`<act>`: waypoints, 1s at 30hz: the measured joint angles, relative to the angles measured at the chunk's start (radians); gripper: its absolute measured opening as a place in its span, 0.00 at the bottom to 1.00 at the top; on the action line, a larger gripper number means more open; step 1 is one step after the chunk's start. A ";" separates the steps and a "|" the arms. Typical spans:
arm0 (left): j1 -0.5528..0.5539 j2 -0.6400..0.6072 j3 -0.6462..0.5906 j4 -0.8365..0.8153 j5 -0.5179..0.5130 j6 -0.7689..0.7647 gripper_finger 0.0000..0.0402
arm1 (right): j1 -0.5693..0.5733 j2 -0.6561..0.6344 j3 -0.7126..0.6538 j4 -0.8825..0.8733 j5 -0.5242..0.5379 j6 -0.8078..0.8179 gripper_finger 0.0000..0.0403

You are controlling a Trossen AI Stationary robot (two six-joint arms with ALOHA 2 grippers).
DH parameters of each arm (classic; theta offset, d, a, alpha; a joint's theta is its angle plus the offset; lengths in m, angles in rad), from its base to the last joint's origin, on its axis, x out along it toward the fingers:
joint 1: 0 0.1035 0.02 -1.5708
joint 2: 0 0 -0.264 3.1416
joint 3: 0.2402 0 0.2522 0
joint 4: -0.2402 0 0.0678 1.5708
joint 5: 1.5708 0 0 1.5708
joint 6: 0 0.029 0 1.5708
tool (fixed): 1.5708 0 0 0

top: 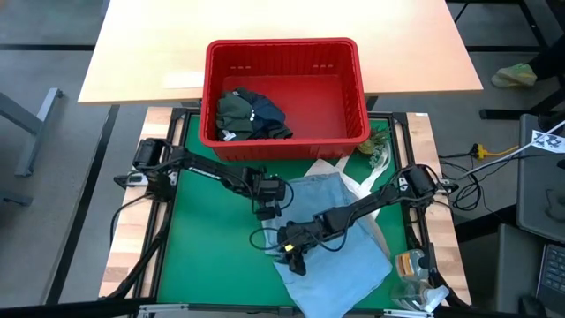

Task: Fold Laundry from Bin
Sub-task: Fold the light blue jeans

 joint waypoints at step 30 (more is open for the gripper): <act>-0.016 -0.183 0.000 -0.068 0.046 -0.046 0.00 | 0.003 -0.080 -0.001 -0.060 0.131 -0.113 0.48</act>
